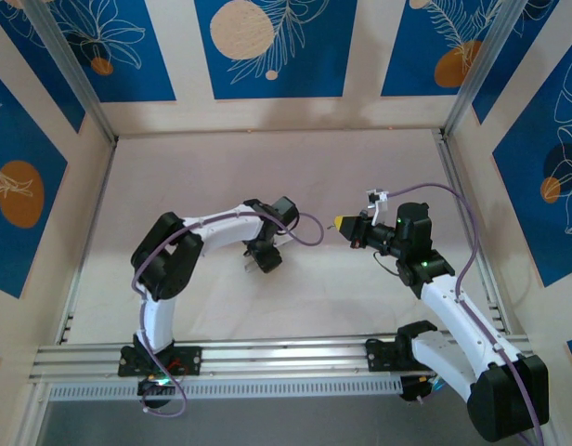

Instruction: Unlock with the key

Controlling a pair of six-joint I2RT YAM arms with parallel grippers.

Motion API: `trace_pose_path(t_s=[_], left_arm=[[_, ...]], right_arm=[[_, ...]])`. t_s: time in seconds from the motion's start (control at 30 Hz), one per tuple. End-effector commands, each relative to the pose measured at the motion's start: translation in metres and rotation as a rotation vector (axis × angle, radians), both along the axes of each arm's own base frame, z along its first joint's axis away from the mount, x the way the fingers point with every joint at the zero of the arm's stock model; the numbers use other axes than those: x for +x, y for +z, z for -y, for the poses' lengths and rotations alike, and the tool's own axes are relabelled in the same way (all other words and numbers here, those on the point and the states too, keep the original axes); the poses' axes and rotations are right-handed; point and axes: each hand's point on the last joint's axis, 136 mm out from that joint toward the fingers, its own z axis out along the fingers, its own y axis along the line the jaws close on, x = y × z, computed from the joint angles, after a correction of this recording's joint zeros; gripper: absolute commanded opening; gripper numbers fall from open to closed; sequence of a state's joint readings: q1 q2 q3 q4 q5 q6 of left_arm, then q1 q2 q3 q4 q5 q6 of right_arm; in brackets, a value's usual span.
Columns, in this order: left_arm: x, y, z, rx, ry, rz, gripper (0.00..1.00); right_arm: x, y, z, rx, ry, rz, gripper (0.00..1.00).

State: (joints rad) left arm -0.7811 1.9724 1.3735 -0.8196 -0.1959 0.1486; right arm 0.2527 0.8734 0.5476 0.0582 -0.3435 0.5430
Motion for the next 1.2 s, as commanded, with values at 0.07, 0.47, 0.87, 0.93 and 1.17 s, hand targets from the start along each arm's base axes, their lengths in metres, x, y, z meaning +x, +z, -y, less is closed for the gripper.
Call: trace_pose_path(t_s=[0.07, 0.47, 0.87, 0.93, 1.17], left_arm=[[0.013, 0.004, -0.006, -0.003, 0.068, 0.021, 0.66], [-0.003, 0.008, -0.008, -0.094, 0.210, -0.122, 0.60], [0.001, 0.005, -0.005, -0.138, 0.262, -0.228, 0.57], [-0.002, 0.006, -0.003, -0.151, 0.268, -0.244, 0.57], [-0.004, 0.012, -0.005, -0.148, 0.342, -0.241, 0.56]], right_arm=[[-0.001, 0.006, 0.000, 0.004, 0.011, 0.019, 0.00], [-0.002, 0.003, -0.001, 0.014, 0.018, 0.008, 0.00], [-0.004, 0.000, -0.001, 0.015, 0.015, 0.008, 0.00], [-0.003, 0.000, 0.000, 0.014, 0.013, 0.009, 0.00], [-0.002, -0.001, 0.000, 0.016, 0.011, 0.008, 0.00]])
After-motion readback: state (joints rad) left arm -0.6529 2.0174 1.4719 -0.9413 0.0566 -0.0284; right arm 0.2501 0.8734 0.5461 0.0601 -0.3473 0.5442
